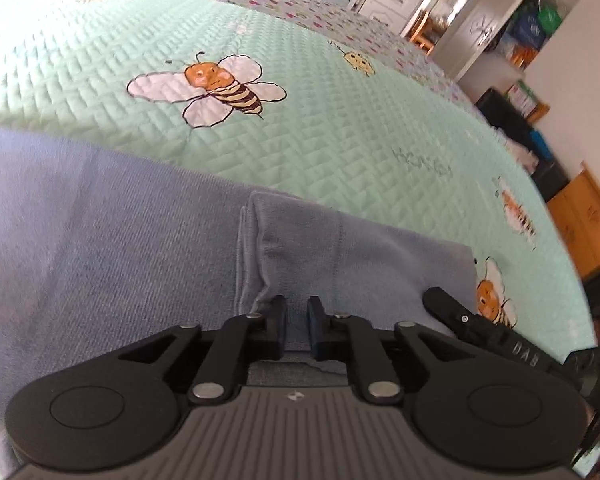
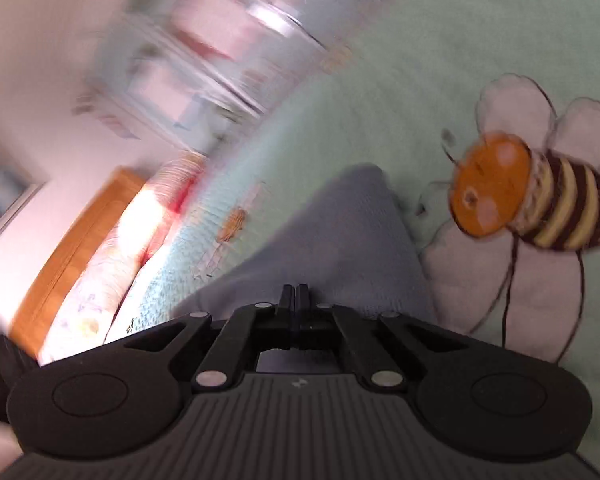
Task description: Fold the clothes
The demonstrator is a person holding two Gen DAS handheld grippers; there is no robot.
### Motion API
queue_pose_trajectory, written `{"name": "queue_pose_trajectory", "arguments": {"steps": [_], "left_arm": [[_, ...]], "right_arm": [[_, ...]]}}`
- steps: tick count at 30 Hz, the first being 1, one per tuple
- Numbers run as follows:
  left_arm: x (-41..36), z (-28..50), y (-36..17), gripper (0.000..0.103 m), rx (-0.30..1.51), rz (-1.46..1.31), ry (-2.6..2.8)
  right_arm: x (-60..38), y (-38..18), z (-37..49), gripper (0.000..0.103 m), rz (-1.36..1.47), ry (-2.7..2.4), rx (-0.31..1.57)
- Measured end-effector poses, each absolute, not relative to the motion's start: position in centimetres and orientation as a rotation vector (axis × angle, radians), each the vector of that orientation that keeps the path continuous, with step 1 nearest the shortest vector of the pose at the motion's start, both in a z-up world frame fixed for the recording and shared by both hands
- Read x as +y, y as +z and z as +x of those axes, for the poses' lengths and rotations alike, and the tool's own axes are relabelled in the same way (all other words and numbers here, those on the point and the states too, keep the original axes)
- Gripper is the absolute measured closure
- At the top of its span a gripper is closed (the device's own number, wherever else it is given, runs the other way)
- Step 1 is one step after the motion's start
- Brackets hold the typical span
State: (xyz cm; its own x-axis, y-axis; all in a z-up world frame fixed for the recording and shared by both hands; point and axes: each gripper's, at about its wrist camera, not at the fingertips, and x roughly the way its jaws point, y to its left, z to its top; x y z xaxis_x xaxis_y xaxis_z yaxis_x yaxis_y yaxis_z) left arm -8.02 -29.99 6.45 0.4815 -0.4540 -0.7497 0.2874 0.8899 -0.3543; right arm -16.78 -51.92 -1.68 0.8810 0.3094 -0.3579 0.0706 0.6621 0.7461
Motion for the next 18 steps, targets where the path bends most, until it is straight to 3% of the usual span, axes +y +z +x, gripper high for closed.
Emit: {"name": "queue_pose_trajectory", "arguments": {"steps": [2,8,10,13,18], "left_arm": [[-30.8,-8.7,8.1,0.071,0.932,-0.13,-0.433],[-35.5,-9.7,11.8,0.068,0.731,0.104,-0.463],[-36.7,-8.3,10.0,0.068,0.73,0.136,-0.441],[-37.4,-6.0,5.3,0.082,0.756,0.161,-0.418],[-36.9,-6.5,3.1,0.081,0.633,0.166,-0.42]], "right_arm": [[-51.4,-2.0,-16.7,0.103,0.79,0.147,0.468],[-51.6,-2.5,-17.0,0.103,0.818,0.165,0.441],[-51.8,-2.7,-17.1,0.103,0.825,0.169,0.437],[-52.1,-2.9,-17.0,0.103,0.834,0.175,0.428],[-52.1,-2.8,-17.0,0.103,0.827,0.177,0.433]]}}
